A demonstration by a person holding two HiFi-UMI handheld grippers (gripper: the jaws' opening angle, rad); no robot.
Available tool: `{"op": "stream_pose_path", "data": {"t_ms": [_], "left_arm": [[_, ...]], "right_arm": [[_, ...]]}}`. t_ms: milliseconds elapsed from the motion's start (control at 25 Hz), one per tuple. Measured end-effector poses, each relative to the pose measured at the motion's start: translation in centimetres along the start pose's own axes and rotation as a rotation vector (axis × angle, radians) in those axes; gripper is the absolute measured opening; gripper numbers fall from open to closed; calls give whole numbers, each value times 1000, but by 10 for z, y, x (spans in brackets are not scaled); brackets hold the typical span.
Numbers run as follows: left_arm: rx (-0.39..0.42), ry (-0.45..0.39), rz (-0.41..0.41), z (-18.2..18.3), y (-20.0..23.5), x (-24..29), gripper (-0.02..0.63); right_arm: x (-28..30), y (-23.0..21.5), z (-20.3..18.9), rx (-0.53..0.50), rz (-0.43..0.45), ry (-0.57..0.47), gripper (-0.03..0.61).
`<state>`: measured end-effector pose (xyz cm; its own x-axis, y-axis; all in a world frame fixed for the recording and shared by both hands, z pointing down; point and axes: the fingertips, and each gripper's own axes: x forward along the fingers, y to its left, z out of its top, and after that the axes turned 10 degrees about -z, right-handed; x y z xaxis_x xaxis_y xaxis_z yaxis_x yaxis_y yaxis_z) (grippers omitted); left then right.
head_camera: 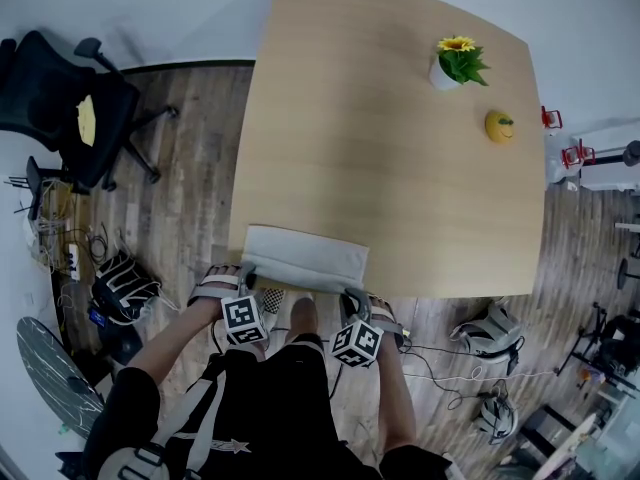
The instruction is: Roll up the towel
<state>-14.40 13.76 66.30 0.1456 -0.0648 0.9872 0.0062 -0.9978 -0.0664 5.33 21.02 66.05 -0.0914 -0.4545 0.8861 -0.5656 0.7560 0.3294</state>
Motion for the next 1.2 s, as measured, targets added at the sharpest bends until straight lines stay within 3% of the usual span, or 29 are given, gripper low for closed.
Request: {"op": "stream_pose_path", "data": {"t_ms": [360,800,1200], "left_arm": [[25,35,-16,-4,-5,-3,68],[0,68,-99,-2,-3,-9,69],[-11,78,-119,1,4,-14,69]], "right_arm": [[-1,5,2,1,15,21,49],[-5,-3,6,21,68,33,54],[-6,-19,13,11,104,25,54]]}}
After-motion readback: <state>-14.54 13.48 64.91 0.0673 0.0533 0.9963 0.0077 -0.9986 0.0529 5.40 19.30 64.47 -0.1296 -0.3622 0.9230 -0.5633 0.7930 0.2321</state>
